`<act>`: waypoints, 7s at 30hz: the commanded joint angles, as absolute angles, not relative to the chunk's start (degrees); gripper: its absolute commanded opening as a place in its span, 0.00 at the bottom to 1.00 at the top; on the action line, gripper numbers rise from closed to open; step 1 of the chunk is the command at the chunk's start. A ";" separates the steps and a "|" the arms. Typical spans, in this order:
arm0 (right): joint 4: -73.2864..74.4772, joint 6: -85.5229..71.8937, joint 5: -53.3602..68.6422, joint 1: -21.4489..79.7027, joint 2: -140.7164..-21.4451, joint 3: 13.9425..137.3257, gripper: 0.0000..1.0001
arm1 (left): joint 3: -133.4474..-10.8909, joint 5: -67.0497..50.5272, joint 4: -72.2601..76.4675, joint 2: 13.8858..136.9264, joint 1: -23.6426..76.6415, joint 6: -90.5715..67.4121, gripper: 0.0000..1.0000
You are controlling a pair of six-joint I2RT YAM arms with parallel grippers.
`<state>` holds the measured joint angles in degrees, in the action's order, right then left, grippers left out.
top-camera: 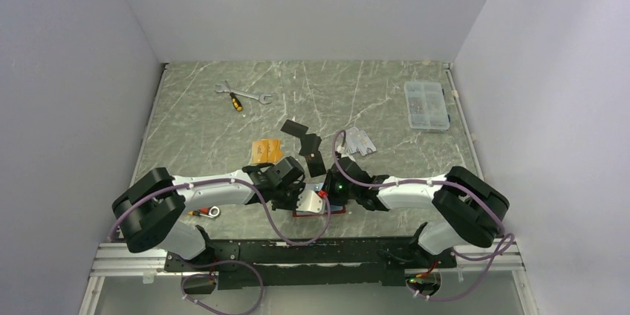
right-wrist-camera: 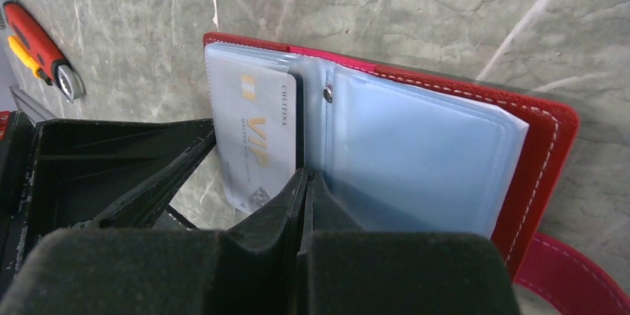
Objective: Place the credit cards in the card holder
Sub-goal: Pick up the credit card from the center of the board.
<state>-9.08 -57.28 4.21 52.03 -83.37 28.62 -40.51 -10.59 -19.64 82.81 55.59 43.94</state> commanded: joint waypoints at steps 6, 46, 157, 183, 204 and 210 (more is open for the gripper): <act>-9.19 -57.17 4.76 54.39 -84.14 31.46 0.00 | -40.98 -11.31 -19.33 81.30 55.90 45.16 0.00; -8.35 -55.75 5.49 53.29 -85.06 32.52 0.00 | -39.97 -10.44 -19.85 78.96 55.52 46.60 0.00; -12.08 -49.29 26.73 -2.55 -91.87 27.56 0.53 | -113.67 -11.39 -20.81 137.11 47.31 38.05 0.81; -30.89 -59.62 32.69 -2.55 -98.48 24.90 0.12 | -113.04 -15.02 -24.98 135.72 47.65 39.03 0.73; -40.56 -63.19 32.85 -2.90 -91.12 19.40 0.00 | -114.33 -20.25 -28.02 132.03 45.01 35.51 0.71; -34.60 -59.32 30.99 -2.95 -85.36 19.35 0.00 | -115.73 -24.98 -28.31 128.48 40.71 29.88 0.80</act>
